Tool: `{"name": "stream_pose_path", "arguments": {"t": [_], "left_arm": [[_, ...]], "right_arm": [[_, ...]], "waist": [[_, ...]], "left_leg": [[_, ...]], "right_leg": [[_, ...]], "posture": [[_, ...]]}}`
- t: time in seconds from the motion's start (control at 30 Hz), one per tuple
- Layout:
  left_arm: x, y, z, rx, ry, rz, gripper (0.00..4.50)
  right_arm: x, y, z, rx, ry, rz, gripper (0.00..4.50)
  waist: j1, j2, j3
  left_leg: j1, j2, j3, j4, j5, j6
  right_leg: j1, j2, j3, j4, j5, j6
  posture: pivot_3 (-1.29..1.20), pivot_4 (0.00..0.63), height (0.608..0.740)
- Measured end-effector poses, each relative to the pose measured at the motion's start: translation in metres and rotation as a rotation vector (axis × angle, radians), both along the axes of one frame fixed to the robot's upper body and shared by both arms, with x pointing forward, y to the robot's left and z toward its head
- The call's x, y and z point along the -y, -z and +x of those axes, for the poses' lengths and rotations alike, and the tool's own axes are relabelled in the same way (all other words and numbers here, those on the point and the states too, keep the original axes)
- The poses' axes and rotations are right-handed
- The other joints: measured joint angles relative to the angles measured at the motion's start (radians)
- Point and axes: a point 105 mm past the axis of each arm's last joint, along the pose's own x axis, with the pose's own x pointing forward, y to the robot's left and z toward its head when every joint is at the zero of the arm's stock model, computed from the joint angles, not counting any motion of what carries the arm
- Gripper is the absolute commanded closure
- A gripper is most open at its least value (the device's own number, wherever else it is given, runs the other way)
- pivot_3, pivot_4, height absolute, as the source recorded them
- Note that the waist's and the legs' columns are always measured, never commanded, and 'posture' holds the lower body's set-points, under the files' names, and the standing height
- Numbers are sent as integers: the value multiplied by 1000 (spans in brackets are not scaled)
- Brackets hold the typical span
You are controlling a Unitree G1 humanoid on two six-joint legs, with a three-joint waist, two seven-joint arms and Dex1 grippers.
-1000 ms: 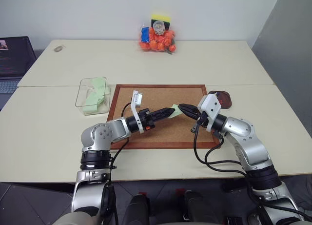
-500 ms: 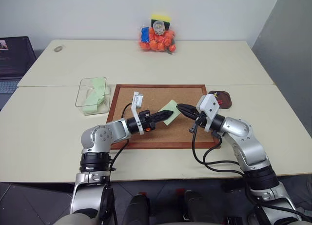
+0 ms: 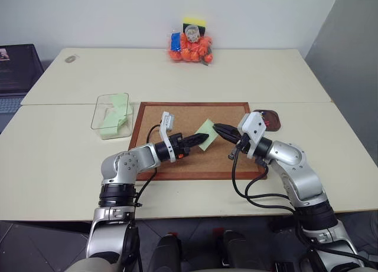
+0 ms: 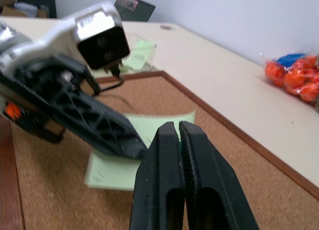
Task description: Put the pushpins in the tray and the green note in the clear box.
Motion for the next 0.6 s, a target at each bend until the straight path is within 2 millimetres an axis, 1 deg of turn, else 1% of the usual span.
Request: {"name": "stream_pose_path", "arguments": {"t": [0.1, 0.2, 0.4, 0.6], "left_arm": [[-4, 6, 7, -12, -52, 24, 4467], [-4, 6, 12, -19, -78, 18, 4467], [-3, 6, 14, -17, -89, 14, 4467], [-4, 4, 13, -13, -76, 7, 4467]], "right_arm": [[0, -9, -4, 10, -2, 27, 4500], [0, -13, -10, -6, -10, 55, 4500], [7, -12, -8, -31, 21, 66, 4500], [9, -9, -6, -42, 38, 68, 4500]], "waist": [[-1, 0, 0], [-1, 0, 0], [-1, 0, 0], [-1, 0, 0]], "left_leg": [[0, 0, 0, 0, 0, 0], [0, 0, 0, 0, 0, 0], [0, 0, 0, 0, 0, 0], [0, 0, 0, 0, 0, 0]], "right_leg": [[0, 0, 0, 0, 0, 0], [0, 0, 0, 0, 0, 0], [0, 0, 0, 0, 0, 0], [0, 0, 0, 0, 0, 0]], "posture": [[0, 150, 740], [0, 150, 740], [0, 150, 740], [0, 150, 740]]}}
